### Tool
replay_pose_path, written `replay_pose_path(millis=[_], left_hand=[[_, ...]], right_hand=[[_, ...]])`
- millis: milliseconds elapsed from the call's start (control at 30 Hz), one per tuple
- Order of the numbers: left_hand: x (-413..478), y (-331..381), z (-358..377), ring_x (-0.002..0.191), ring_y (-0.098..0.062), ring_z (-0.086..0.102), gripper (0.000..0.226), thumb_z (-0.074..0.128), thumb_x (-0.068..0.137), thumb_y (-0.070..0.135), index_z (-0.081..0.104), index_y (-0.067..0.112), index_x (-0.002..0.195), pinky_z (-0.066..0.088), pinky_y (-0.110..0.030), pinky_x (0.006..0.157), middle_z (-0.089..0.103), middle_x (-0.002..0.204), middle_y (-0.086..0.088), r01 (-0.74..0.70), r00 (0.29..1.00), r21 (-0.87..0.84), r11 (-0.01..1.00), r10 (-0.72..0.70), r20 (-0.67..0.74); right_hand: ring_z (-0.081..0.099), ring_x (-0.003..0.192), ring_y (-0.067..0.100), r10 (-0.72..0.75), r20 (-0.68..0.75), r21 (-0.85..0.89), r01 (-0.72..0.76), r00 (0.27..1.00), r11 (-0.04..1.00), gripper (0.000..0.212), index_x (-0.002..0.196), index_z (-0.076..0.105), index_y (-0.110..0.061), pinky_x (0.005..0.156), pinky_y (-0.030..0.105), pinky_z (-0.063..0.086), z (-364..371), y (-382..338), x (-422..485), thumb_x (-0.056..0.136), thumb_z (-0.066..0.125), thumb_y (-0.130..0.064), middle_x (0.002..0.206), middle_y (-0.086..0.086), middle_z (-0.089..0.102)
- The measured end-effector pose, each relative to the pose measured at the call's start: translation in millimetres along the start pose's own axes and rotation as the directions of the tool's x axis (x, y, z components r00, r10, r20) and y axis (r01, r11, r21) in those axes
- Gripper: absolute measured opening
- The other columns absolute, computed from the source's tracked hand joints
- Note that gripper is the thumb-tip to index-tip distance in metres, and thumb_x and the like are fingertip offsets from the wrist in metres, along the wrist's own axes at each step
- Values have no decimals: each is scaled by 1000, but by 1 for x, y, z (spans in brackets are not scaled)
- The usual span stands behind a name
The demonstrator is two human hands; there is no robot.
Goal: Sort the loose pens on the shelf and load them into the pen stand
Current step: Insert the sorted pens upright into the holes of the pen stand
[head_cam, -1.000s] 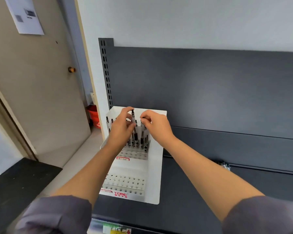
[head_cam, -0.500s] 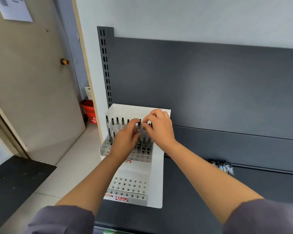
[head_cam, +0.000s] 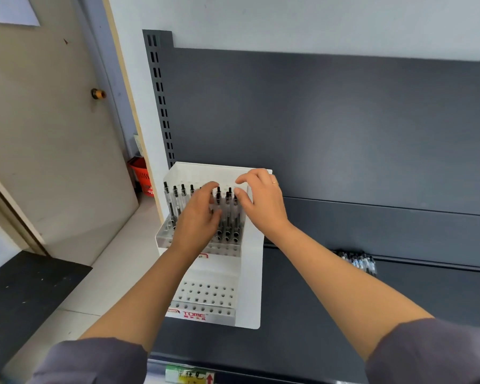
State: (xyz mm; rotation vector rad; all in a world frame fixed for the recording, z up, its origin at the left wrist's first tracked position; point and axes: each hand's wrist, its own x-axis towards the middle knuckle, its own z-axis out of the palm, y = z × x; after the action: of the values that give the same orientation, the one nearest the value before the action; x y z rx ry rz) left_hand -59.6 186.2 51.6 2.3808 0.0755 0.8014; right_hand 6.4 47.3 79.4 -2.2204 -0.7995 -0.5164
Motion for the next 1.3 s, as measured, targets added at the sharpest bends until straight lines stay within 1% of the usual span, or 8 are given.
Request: replay_pose_path(millis=[100, 233, 367, 567, 800, 967, 1167, 1300], left_hand=[[1, 21, 2, 86, -25, 53, 30, 59, 85, 5, 54, 8, 114, 42, -33, 70, 56, 99, -9, -124, 987, 131, 983, 136, -85], [7, 70, 17, 82, -27, 55, 14, 62, 83, 9, 61, 9, 97, 44, -36, 70, 62, 92, -8, -252, 952, 253, 934, 286, -106], [5, 124, 56, 81, -28, 55, 11, 61, 84, 8, 63, 10, 95, 44, -40, 72, 62, 88, -4, -326, 941, 193, 925, 338, -29], [-14, 180, 139, 87, -25, 54, 15, 57, 88, 13, 63, 13, 102, 42, -38, 76, 64, 92, 0, -307, 949, 123, 944, 295, 107], [-32, 200, 206, 91, -22, 53, 20, 53, 90, 16, 60, 16, 109, 41, -35, 78, 63, 96, 2, -248, 941, 113, 962, 212, 264], [-31, 179, 238, 96, -20, 52, 23, 53, 91, 20, 55, 19, 114, 43, -34, 80, 61, 100, 4, -124, 907, 169, 978, 43, 418], [-31, 138, 274, 116, -23, 49, 39, 54, 90, 29, 46, 23, 128, 44, -40, 93, 55, 123, -3, 55, 710, 313, 948, -258, 656], [-30, 121, 297, 126, -27, 43, 56, 55, 89, 29, 34, 23, 140, 41, -43, 100, 44, 136, -6, 107, 610, 333, 937, -326, 722]], right_hand=[[46, 103, 22, 30, -24, -11, -30, 999, 999, 13, 100, 62, -15, 86, 33, 41, -15, 17, -8, 93, 53, -22, 111, 1, 53], [48, 98, 22, 38, -22, -80, -39, 999, 996, 13, 100, 62, -15, 82, 34, 44, -42, 49, -25, 93, 54, -21, 107, 1, 55], [49, 101, 21, 74, 18, -159, -70, 997, 985, 16, 105, 63, -17, 85, 33, 43, -85, 98, -48, 95, 51, -24, 109, 0, 57], [50, 103, 23, 222, 97, -192, -201, 970, 961, 20, 109, 61, -17, 80, 32, 42, -147, 178, -89, 97, 46, -24, 105, 1, 61], [51, 102, 24, 320, 202, -230, -272, 926, 934, 21, 109, 61, -18, 75, 34, 45, -174, 240, -123, 98, 43, -23, 103, 0, 62], [57, 100, 24, 416, 355, -255, -342, 837, 905, 21, 110, 62, -21, 78, 35, 49, -162, 266, -129, 96, 46, -24, 108, 2, 61], [55, 110, 28, 523, 532, -358, -383, 666, 852, 29, 121, 58, -20, 90, 38, 47, -129, 286, -125, 94, 52, -30, 119, 7, 55], [53, 112, 33, 584, 551, -433, -393, 597, 811, 47, 130, 51, -21, 92, 39, 47, -107, 293, -118, 87, 61, -38, 123, 10, 44]])
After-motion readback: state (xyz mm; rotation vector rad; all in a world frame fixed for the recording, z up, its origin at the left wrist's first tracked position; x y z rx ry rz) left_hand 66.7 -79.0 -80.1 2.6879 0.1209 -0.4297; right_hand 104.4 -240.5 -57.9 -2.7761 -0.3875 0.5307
